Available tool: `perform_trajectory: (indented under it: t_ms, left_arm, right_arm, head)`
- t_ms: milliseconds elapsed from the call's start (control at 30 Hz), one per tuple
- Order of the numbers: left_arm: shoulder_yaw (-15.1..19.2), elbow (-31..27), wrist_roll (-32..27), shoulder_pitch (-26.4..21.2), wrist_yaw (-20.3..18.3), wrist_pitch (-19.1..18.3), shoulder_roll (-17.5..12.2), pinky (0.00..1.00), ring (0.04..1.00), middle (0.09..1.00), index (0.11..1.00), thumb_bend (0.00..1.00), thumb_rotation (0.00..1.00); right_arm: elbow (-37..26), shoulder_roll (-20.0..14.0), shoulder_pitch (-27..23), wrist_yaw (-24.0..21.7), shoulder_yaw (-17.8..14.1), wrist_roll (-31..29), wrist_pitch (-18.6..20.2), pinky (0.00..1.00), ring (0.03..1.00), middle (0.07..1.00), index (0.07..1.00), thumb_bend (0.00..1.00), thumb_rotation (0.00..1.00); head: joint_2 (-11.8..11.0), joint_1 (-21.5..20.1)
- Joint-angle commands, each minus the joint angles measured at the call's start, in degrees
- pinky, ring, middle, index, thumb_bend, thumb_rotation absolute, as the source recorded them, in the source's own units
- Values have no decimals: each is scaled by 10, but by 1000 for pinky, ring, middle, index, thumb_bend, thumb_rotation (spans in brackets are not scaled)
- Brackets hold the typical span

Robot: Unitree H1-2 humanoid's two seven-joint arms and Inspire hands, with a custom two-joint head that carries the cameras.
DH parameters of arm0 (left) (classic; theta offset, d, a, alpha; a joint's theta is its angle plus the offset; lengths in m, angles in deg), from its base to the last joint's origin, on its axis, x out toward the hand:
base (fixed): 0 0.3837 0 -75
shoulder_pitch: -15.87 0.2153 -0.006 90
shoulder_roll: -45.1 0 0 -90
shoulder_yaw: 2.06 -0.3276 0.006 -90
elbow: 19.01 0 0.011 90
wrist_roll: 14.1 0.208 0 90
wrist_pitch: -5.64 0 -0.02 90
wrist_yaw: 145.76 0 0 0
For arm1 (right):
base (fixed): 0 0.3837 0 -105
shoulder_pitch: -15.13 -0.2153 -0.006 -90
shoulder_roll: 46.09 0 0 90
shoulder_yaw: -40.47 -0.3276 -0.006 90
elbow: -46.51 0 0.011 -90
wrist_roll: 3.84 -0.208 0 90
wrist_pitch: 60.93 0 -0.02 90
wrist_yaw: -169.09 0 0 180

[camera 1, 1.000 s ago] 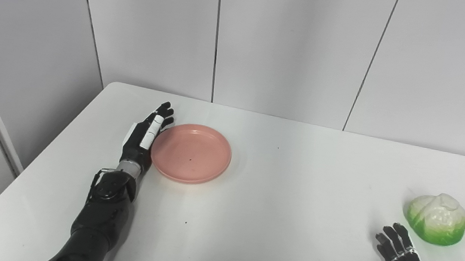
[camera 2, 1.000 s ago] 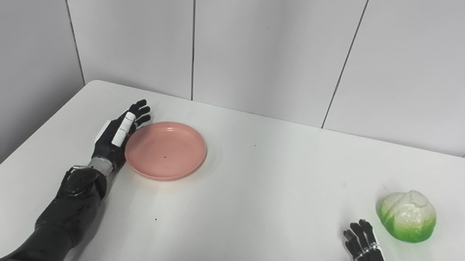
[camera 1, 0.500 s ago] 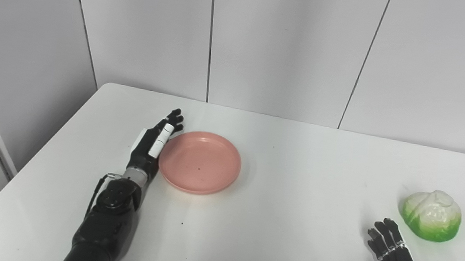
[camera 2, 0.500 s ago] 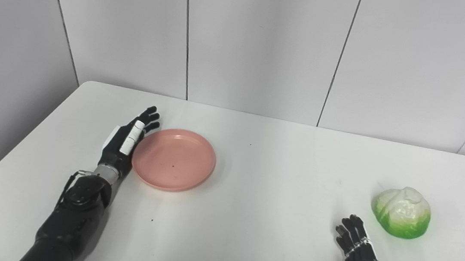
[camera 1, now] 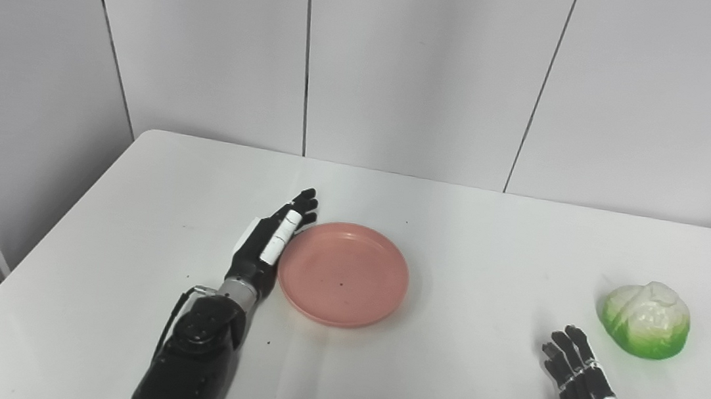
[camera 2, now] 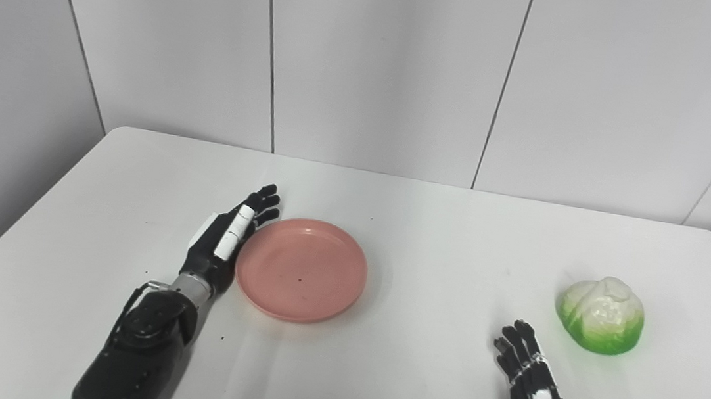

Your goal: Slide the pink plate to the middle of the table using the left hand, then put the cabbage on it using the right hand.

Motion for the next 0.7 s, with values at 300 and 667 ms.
perform_trajectory:
  t_ms: [300,667]
  left_arm:
    - [-24,-41,31,10,15,-55,40,859,910,911,856,867,891]
    - [-31,-83,48,28,35,-94,60,852,894,897,861,828,920]
  right_arm:
    - [-15,14,10,8,14,18,42,944,901,912,920,918,981]
    - [-37,42,6,34,33,40,74,965,913,917,920,921,967]
  head:
    - [10,-29]
    - [18,-79]
